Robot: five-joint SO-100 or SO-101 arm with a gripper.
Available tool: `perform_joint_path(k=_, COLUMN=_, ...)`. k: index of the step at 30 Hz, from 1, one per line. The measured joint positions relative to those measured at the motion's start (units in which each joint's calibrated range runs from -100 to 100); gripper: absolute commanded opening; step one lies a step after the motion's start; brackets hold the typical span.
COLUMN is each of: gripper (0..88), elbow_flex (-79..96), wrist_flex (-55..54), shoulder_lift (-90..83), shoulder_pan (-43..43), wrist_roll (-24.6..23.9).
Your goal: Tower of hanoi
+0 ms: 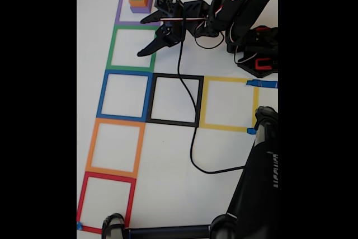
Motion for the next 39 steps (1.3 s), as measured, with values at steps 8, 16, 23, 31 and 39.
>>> perform_joint_path(k=8, gripper=1.5, elbow_flex=3.1, wrist_flex=34.0, shoulder_lift=-35.5, shoulder_pan=-4.0, wrist_roll=-78.4)
perform_joint_path(k=16, gripper=1.5, elbow_flex=3.5, wrist_flex=62.5, shoulder_lift=-77.5, shoulder_pan=-4.2, wrist_roll=-151.6)
perform_joint_path(k=23, gripper=1.5, elbow_flex=3.5, wrist_flex=63.0, shoulder_lift=-78.8, shoulder_pan=-4.3, wrist_roll=-153.8)
perform_joint_path(k=31, gripper=1.5, elbow_flex=3.4, wrist_flex=61.0, shoulder_lift=-78.9, shoulder_pan=-3.0, wrist_roll=-141.7)
perform_joint_path(k=39, gripper=1.3, elbow_flex=3.4, wrist_flex=53.0, shoulder_lift=-78.9, shoulder_pan=-0.8, wrist_roll=-103.1)
